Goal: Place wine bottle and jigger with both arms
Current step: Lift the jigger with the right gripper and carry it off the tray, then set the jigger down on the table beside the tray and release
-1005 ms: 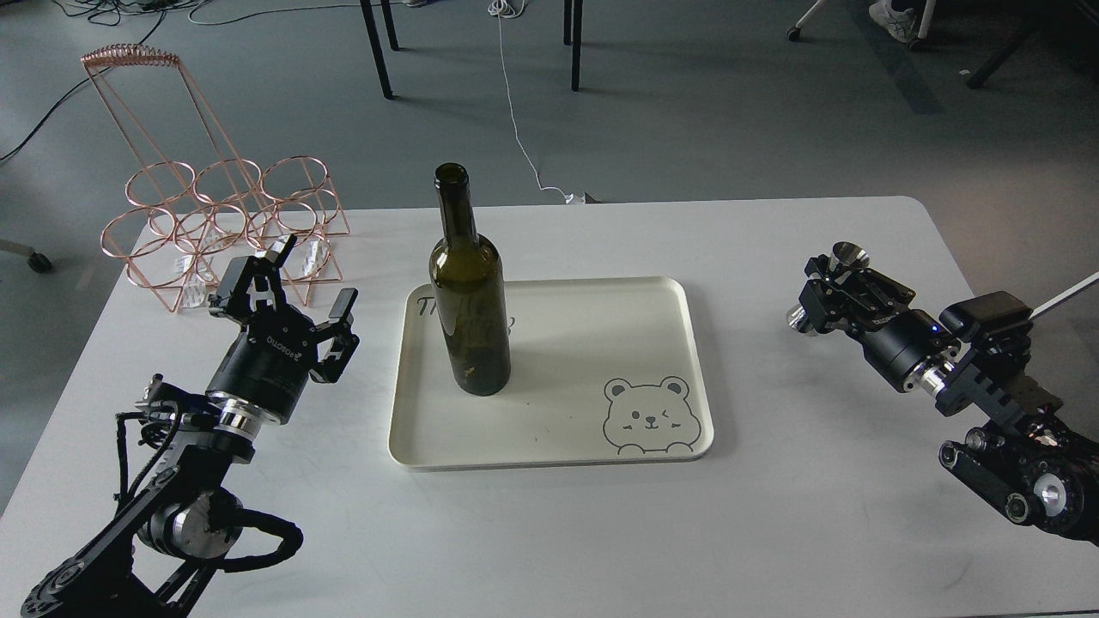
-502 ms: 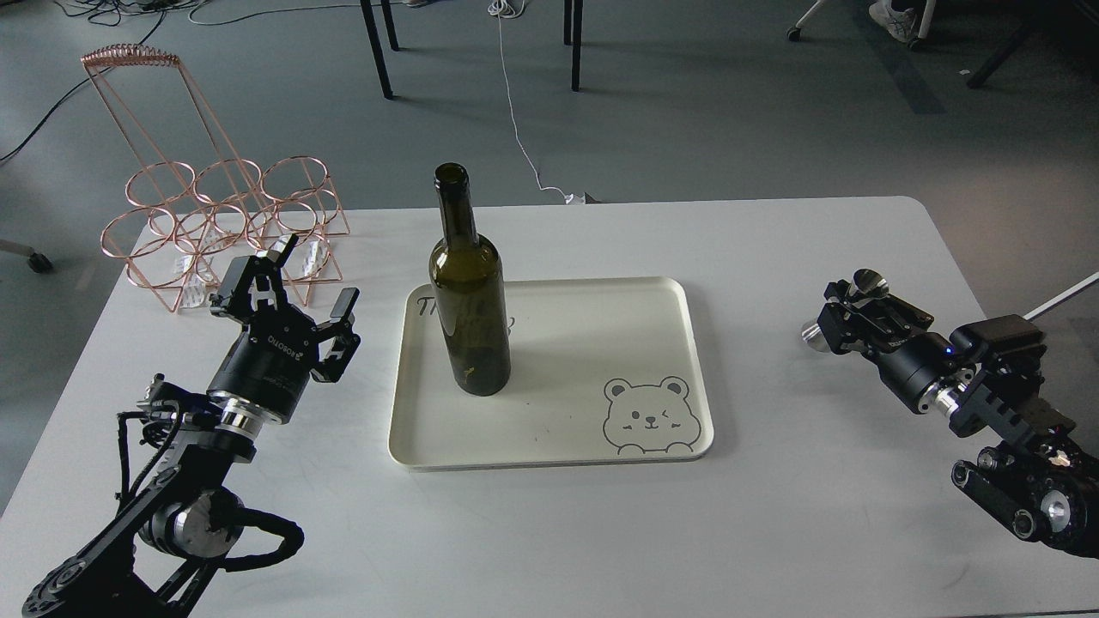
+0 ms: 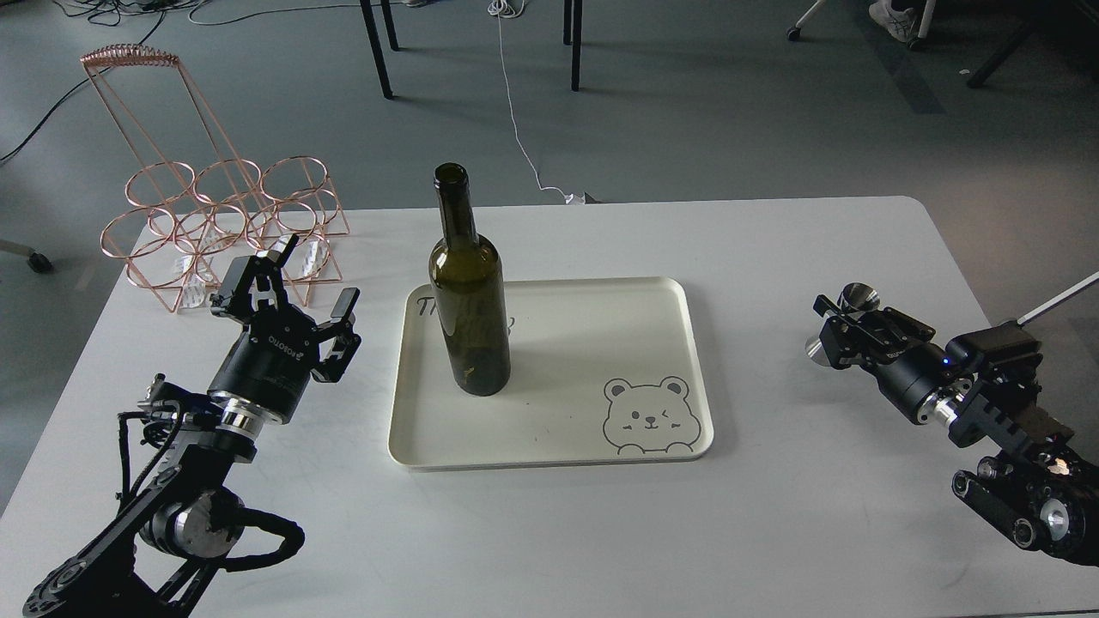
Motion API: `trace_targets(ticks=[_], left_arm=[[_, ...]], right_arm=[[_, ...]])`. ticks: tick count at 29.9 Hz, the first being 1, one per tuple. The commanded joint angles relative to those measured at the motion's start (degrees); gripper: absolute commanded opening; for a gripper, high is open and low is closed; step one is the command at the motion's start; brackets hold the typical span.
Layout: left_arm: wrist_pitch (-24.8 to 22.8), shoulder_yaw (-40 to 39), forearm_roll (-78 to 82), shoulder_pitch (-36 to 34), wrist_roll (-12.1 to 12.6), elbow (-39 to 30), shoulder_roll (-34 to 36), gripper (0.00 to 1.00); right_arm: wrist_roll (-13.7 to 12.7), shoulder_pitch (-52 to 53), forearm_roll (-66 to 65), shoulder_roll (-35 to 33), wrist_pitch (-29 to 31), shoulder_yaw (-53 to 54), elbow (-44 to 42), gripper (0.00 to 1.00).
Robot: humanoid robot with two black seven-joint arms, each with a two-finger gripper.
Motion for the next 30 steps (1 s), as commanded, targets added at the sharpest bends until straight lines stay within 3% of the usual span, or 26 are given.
trace_targets(ticks=[1, 8, 14, 19, 30], left_arm=[[0.0, 0.03, 0.0, 0.0, 0.0, 0.0, -0.03, 0.99], [0.0, 0.03, 0.0, 0.0, 0.0, -0.09, -0.03, 0.99], [0.0, -0.06, 0.0, 0.0, 0.0, -0.27, -0.03, 0.99], [-0.35, -0.06, 0.0, 0.0, -0.09, -0.27, 0.23, 0.99], [-0.35, -0.41, -0.18, -0.26, -0.18, -0.18, 1.19, 0.99]], right_arm=[[0.0, 0.01, 0.0, -0.09, 0.0, -0.67, 0.26, 0.69], [0.0, -1.21, 0.17, -2.45, 0.0, -0.67, 3.32, 0.84], [0.0, -5.26, 0.26, -11.06, 0.0, -1.81, 11.06, 0.94], [0.0, -6.66, 2.1, -18.8, 0.0, -2.43, 16.24, 0.97], [0.0, -4.75, 29.85, -23.73, 0.0, -4.71, 47.07, 0.99]])
